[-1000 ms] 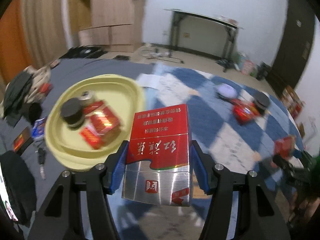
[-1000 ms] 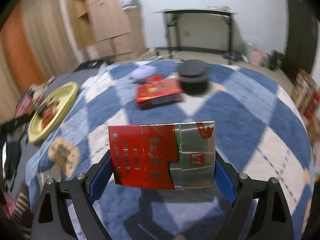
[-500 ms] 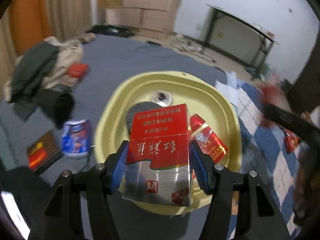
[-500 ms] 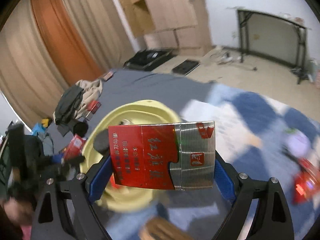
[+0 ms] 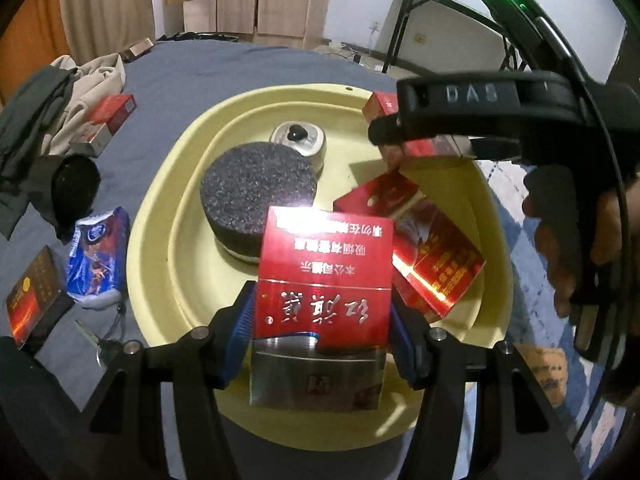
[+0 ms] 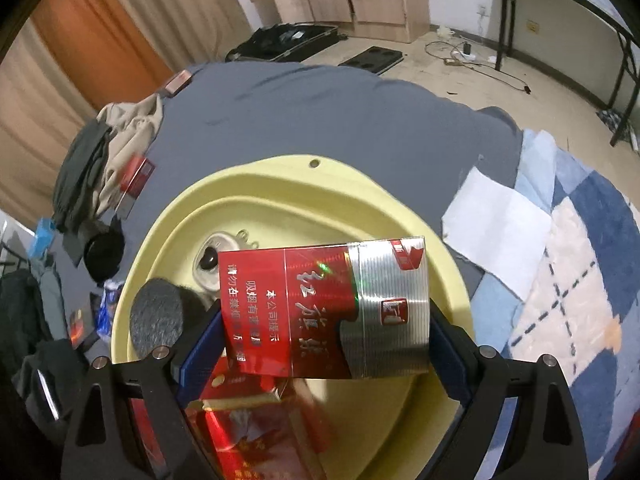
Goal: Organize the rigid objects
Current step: 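Open both tools and withdraw them from the yellow tray, then move both tools back toward the black puck and lavender plush, then grasp the lavender plush with the left tool while the right grasps the black puck, then carry the plush and puck into the yellow tray with both tools, then open both tools and withdraw them from the yellow tray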
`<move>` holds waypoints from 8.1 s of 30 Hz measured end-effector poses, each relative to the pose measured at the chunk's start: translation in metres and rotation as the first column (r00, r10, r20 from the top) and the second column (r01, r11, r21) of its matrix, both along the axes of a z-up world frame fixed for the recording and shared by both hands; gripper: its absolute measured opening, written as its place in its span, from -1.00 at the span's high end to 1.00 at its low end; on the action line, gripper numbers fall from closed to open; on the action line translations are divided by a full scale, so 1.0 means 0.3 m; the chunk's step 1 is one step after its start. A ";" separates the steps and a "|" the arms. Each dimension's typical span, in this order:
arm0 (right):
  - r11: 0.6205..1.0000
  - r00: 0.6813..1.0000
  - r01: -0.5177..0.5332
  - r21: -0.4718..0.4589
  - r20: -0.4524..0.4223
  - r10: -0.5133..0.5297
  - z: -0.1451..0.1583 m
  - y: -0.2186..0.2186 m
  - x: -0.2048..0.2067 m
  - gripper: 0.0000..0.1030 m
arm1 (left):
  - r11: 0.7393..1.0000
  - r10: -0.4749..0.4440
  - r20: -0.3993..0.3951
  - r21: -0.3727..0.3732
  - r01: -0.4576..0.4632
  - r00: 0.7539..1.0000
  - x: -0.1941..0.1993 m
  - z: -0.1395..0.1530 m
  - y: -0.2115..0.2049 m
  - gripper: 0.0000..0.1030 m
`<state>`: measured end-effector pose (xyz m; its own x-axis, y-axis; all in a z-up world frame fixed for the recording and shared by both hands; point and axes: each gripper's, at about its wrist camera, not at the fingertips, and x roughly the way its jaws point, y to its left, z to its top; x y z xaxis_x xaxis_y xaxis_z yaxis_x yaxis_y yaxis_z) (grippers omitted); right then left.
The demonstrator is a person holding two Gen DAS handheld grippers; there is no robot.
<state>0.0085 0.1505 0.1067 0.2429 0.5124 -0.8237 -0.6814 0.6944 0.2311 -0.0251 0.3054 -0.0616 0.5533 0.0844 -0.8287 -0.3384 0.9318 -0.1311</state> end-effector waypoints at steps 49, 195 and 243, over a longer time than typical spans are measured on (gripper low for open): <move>0.886 0.862 0.403 0.227 0.230 -0.451 0.025 -1.626 -0.444 -0.99 | 0.994 0.003 0.080 -0.106 0.005 0.997 -0.034 0.129 -0.736 -1.00; 0.904 0.887 0.219 0.367 0.312 -0.341 0.176 -1.415 -0.211 -0.42 | 0.976 -0.117 0.053 0.190 0.105 0.992 0.155 0.623 -0.191 -0.15; 0.957 0.955 -0.110 0.269 0.296 0.027 -0.007 -0.532 -0.072 -0.99 | 0.997 0.011 0.184 0.072 -0.024 0.983 0.046 0.385 0.039 -1.00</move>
